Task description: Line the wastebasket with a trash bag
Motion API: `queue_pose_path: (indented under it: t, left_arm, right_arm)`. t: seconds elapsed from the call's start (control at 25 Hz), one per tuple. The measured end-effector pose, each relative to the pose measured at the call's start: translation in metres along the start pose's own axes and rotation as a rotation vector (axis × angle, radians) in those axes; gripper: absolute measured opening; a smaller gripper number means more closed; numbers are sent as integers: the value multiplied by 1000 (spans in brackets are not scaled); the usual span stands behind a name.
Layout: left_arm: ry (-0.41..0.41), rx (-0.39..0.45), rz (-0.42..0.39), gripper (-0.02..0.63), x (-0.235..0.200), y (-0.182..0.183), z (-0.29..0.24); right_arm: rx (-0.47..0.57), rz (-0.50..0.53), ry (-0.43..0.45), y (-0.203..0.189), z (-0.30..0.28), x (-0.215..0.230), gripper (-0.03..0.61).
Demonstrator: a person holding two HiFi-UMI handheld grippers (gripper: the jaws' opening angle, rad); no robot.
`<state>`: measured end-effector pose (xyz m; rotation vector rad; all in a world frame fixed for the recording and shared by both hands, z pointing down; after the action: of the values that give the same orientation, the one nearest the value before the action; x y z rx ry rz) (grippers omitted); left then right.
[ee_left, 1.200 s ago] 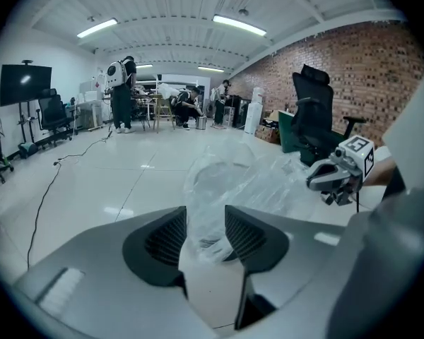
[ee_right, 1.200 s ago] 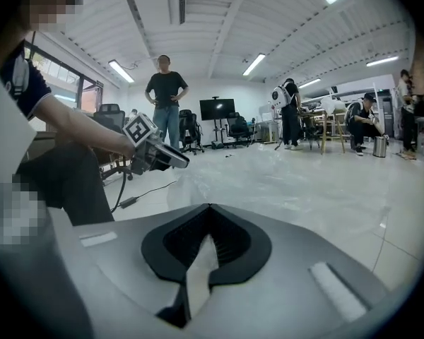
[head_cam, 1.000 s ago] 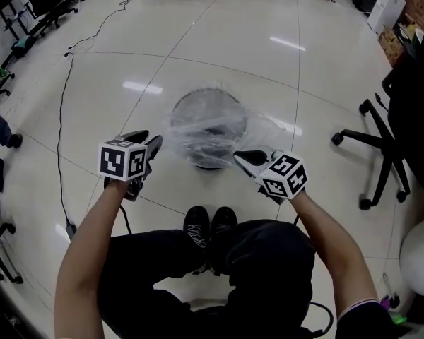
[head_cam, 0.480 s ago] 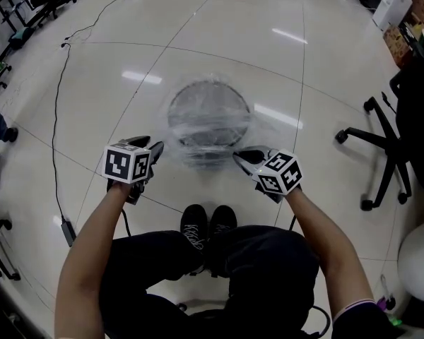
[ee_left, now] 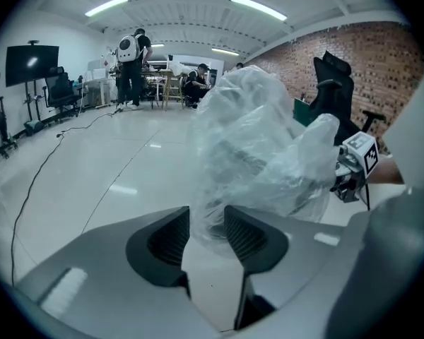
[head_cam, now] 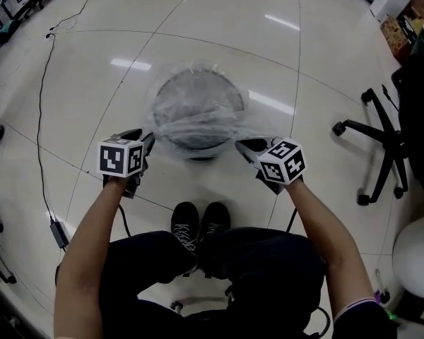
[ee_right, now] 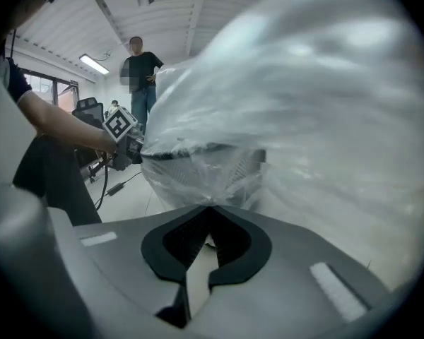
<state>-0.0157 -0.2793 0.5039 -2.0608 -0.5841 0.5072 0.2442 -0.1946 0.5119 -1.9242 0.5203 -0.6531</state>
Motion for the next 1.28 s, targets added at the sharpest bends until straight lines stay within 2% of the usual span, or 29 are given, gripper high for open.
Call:
queue_pose_path:
  t: [0.32, 0.48, 0.68, 0.92, 1.08, 1.28]
  left_arm:
    - [46, 47, 66, 163, -12, 6, -8]
    - [50, 50, 73, 163, -15, 7, -2]
    - [34, 43, 54, 164, -12, 6, 14]
    - [35, 60, 44, 164, -9, 13, 32]
    - [33, 72, 33, 164, -7, 19, 37]
    - [33, 73, 23, 164, -3, 18, 38]
  right_arm:
    - [46, -69, -90, 4, 5, 29, 2]
    - [56, -85, -94, 5, 7, 31, 7]
    - [58, -136, -70, -1, 25, 23, 105]
    - [80, -163, -110, -3, 57, 20, 120]
    - [109, -172, -170, 3, 78, 23, 130]
    - [137, -152, -279, 11, 101, 38, 192]
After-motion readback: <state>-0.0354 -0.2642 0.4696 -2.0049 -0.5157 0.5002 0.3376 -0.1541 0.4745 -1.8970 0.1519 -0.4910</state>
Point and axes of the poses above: the fingertips, and each gripper's own axes: z backward along the fingers, x to its right, y out of its top, the point moved 3 cm from there along z, backward along the fingers, and after that the axes turned 14 degrees about x, right-handed, at the moved point
